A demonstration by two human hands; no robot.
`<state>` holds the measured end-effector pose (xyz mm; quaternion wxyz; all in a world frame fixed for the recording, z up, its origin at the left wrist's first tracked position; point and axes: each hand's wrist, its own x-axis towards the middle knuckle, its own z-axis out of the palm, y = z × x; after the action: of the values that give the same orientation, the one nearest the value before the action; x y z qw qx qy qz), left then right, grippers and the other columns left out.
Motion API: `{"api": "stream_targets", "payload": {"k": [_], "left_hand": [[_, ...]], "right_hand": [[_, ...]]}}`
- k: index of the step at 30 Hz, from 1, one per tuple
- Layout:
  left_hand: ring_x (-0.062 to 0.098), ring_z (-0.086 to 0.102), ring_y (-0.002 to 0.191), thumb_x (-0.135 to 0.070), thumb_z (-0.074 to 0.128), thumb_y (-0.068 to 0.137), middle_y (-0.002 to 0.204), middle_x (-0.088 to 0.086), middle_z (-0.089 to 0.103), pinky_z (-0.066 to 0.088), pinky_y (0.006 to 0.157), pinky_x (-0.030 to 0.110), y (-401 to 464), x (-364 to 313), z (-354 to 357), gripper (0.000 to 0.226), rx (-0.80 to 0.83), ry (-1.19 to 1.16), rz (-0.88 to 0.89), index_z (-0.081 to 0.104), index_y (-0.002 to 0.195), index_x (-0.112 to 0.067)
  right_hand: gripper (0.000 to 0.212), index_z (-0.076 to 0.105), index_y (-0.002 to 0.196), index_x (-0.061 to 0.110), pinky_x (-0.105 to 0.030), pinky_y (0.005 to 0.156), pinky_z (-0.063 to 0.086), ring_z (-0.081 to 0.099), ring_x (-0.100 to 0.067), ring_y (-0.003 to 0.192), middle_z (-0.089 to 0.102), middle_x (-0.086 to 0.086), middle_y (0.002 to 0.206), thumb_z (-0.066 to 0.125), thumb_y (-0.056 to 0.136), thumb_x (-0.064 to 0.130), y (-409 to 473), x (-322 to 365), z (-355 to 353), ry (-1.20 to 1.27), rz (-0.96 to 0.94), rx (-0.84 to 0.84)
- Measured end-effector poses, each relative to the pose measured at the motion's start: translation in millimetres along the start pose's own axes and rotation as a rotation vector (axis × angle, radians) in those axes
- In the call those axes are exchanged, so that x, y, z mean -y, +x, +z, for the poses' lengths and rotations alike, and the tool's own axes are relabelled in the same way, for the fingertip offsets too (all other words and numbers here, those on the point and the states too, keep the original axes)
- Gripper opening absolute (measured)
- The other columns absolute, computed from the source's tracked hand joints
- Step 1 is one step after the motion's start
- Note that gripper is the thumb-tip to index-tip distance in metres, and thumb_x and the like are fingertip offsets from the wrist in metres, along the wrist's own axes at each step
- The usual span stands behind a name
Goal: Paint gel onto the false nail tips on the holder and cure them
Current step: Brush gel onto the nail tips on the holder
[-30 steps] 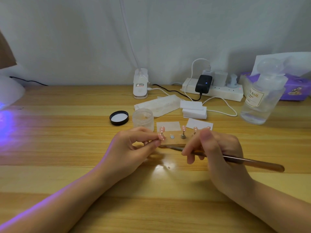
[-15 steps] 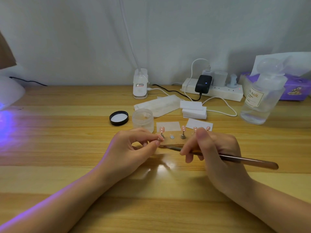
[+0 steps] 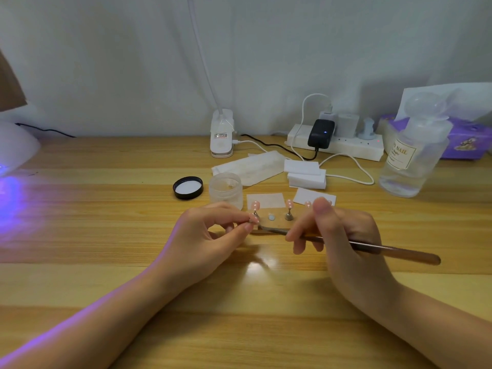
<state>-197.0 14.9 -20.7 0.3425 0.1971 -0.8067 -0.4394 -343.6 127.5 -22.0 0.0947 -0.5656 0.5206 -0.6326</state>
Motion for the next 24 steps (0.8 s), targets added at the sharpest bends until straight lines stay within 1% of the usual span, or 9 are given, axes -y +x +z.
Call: {"api": "stream_targets", "payload": {"k": [2, 4, 6, 8, 11, 14, 17, 21, 24], "left_hand": [[0.023, 0.061, 0.077, -0.035, 0.062, 0.071, 0.085, -0.008, 0.069, 0.054, 0.052, 0.043, 0.1, 0.3, 0.1, 0.017, -0.009, 0.003, 0.006, 0.072, 0.084, -0.033], [0.021, 0.060, 0.076, -0.037, 0.062, 0.070, 0.083, -0.008, 0.068, 0.053, 0.051, 0.044, 0.3, 0.5, 0.5, 0.016, -0.010, 0.005, 0.014, 0.072, 0.084, -0.035], [0.021, 0.061, 0.076, -0.041, 0.062, 0.068, 0.084, -0.008, 0.068, 0.053, 0.051, 0.044, 0.2, 0.6, 1.1, 0.017, -0.010, -0.006, 0.015, 0.072, 0.082, -0.037], [0.024, 0.061, 0.076, -0.042, 0.062, 0.068, 0.086, -0.007, 0.069, 0.053, 0.051, 0.045, 0.4, 1.2, 1.3, 0.021, -0.012, -0.014, 0.014, 0.073, 0.084, -0.034], [0.023, 0.061, 0.074, -0.035, 0.062, 0.070, 0.083, -0.006, 0.069, 0.053, 0.052, 0.043, 0.7, 2.8, 1.8, 0.018, -0.012, -0.015, 0.021, 0.072, 0.084, -0.029], [0.013, 0.062, 0.074, -0.031, 0.063, 0.070, 0.082, -0.010, 0.070, 0.055, 0.052, 0.031, 0.8, 3.2, 2.2, 0.016, -0.038, -0.032, 0.029, 0.072, 0.083, -0.027], [-0.001, 0.061, 0.074, -0.028, 0.064, 0.072, 0.081, -0.017, 0.069, 0.049, 0.052, 0.013, 1.6, 2.7, 2.2, 0.015, -0.043, -0.006, 0.051, 0.072, 0.084, -0.026], [-0.002, 0.062, 0.074, -0.026, 0.063, 0.072, 0.083, -0.017, 0.069, 0.048, 0.053, 0.010, 2.0, 2.3, 2.1, 0.014, -0.052, -0.009, 0.065, 0.071, 0.084, -0.024], [-0.004, 0.063, 0.077, -0.025, 0.063, 0.073, 0.085, -0.018, 0.070, 0.048, 0.054, 0.008, 1.7, 2.0, 2.9, 0.016, -0.048, 0.003, 0.083, 0.072, 0.085, -0.023]], "right_hand": [[0.046, 0.063, 0.058, 0.018, -0.007, 0.053, 0.036, 0.053, 0.000, 0.049, 0.057, -0.006, 0.048, 0.035, 0.088, 0.038, -0.2, 1.0, -0.3, 0.040, 0.015, -0.010], [0.044, 0.063, 0.061, 0.019, -0.007, 0.054, 0.036, 0.052, 0.001, 0.050, 0.057, -0.001, 0.049, 0.036, 0.090, 0.038, 0.2, 1.9, 0.2, 0.026, -0.011, -0.011], [0.042, 0.064, 0.066, 0.019, -0.006, 0.056, 0.036, 0.053, 0.004, 0.054, 0.060, 0.004, 0.057, 0.036, 0.092, 0.035, 1.0, 2.6, 1.3, -0.027, -0.036, 0.002], [0.042, 0.065, 0.069, 0.017, -0.004, 0.057, 0.035, 0.054, 0.006, 0.057, 0.062, 0.005, 0.061, 0.035, 0.093, 0.036, 1.6, 3.6, 2.4, -0.063, -0.038, 0.020], [0.043, 0.065, 0.067, 0.019, -0.003, 0.057, 0.036, 0.054, 0.006, 0.055, 0.062, 0.007, 0.059, 0.034, 0.091, 0.038, 1.4, 4.1, 2.1, -0.050, -0.012, 0.024], [0.047, 0.064, 0.060, 0.015, -0.004, 0.055, 0.035, 0.053, 0.002, 0.050, 0.058, 0.005, 0.050, 0.037, 0.091, 0.038, 0.3, 2.9, 0.3, 0.024, 0.013, 0.017], [0.051, 0.063, 0.055, 0.011, -0.006, 0.052, 0.036, 0.050, 0.001, 0.046, 0.055, -0.001, 0.045, 0.034, 0.088, 0.037, -0.7, 2.3, -0.1, 0.081, 0.035, 0.008], [0.046, 0.063, 0.061, 0.014, -0.004, 0.056, 0.037, 0.053, 0.003, 0.051, 0.057, -0.002, 0.049, 0.031, 0.089, 0.031, 0.3, 3.0, -1.1, 0.083, 0.004, -0.056], [0.041, 0.064, 0.070, 0.014, -0.003, 0.058, 0.038, 0.056, 0.006, 0.059, 0.063, 0.001, 0.060, 0.035, 0.093, 0.029, 1.8, 4.1, 0.5, 0.020, -0.011, -0.006]]}}
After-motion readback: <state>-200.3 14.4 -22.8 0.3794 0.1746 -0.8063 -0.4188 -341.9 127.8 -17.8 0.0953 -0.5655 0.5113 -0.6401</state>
